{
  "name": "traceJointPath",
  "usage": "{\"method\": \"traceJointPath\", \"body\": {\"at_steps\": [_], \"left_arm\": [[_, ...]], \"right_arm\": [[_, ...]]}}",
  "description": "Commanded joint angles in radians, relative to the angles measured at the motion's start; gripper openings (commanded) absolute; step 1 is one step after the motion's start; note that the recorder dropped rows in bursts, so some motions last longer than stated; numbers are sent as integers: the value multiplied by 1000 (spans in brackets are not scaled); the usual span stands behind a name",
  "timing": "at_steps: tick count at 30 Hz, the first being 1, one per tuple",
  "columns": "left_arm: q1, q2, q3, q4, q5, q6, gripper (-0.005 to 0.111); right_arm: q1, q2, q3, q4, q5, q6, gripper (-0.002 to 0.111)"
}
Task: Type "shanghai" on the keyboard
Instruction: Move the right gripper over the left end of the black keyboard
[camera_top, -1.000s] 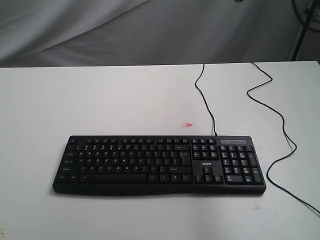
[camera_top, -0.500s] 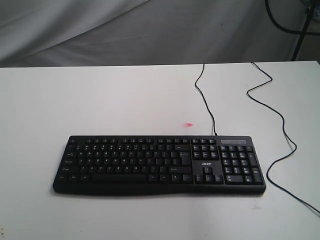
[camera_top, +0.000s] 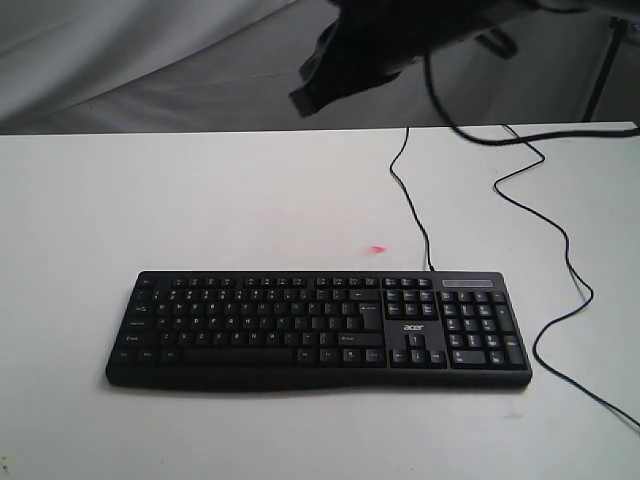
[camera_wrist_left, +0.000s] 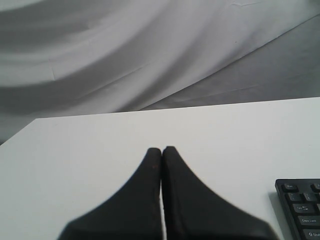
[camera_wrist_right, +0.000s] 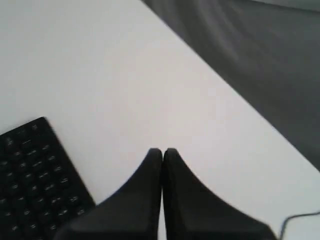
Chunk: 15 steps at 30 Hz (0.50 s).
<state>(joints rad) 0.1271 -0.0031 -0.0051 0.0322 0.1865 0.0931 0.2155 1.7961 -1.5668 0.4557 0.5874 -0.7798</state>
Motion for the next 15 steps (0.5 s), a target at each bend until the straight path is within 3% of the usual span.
{"method": "traceJointPath", "body": {"at_steps": [1, 15], "left_arm": [[-4, 3, 5, -1, -3, -3, 1], [-4, 3, 5, -1, -3, -3, 1]], "right_arm": [[86, 81, -5, 0, 21, -32, 0], [284, 313, -5, 10, -36, -168, 0]]}}
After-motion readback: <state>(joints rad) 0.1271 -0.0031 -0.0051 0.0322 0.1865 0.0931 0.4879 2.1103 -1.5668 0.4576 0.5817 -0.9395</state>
